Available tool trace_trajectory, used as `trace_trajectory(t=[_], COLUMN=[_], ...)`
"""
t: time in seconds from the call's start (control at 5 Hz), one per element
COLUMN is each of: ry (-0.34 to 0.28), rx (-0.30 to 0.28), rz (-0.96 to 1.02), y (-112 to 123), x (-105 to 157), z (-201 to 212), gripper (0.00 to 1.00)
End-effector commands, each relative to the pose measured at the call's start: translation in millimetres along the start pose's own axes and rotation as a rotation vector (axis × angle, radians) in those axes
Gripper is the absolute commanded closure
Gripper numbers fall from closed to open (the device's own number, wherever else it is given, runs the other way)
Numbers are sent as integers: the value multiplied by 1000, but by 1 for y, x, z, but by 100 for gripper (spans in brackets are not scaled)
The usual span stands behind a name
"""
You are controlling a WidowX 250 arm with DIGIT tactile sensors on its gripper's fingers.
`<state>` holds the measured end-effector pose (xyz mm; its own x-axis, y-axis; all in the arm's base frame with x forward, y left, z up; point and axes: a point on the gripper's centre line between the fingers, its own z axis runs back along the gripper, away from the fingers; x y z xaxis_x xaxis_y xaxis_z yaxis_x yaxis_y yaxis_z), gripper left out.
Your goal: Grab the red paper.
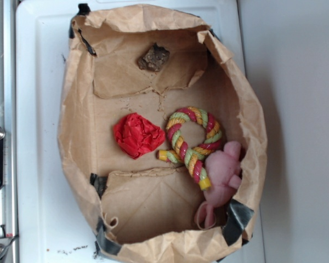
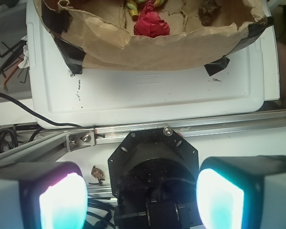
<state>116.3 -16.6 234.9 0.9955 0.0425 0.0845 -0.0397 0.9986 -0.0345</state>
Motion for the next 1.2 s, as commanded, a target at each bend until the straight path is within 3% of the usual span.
trace_trajectory(t=[0.0, 0.4, 0.6, 0.8, 1.0], ry=[0, -26, -64, -96, -92], rx=[0, 0, 37, 47, 44], rz=[0, 0, 7, -22, -56], y=[0, 48, 62, 72, 65], x=[0, 76, 93, 113, 125], z=[0, -8, -14, -29, -48], gripper=[0, 0, 0, 0, 0])
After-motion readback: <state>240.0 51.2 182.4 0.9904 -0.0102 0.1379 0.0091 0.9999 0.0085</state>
